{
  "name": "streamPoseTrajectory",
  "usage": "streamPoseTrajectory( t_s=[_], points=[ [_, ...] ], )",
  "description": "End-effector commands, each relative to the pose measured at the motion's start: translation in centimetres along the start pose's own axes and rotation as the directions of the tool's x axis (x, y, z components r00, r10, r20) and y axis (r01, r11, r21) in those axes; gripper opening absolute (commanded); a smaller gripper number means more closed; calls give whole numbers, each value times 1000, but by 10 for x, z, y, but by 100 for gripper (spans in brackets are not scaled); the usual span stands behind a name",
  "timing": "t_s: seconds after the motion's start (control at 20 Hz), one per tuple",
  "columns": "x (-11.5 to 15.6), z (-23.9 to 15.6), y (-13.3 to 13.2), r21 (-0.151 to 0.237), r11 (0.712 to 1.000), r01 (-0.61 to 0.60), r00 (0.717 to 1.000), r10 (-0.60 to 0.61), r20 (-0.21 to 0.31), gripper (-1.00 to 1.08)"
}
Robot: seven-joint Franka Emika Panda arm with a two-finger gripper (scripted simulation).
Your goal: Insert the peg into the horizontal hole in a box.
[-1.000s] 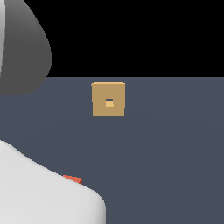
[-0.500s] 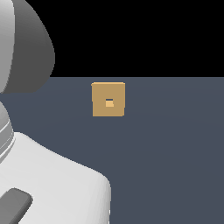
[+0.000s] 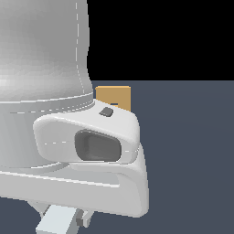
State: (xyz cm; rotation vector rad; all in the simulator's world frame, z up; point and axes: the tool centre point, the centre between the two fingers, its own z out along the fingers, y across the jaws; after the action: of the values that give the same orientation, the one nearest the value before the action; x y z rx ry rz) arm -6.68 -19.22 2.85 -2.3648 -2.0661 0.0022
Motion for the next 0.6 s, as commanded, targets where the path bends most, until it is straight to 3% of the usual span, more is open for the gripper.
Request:
streamPoseTrajectory(
  t_s=[0.0,0.55],
  points=[
    [34,-5,5,-2,1000,21,1000,-21,0,-100],
    [204,-28,17,-2,993,118,993,-118,1,-100]
  ],
)
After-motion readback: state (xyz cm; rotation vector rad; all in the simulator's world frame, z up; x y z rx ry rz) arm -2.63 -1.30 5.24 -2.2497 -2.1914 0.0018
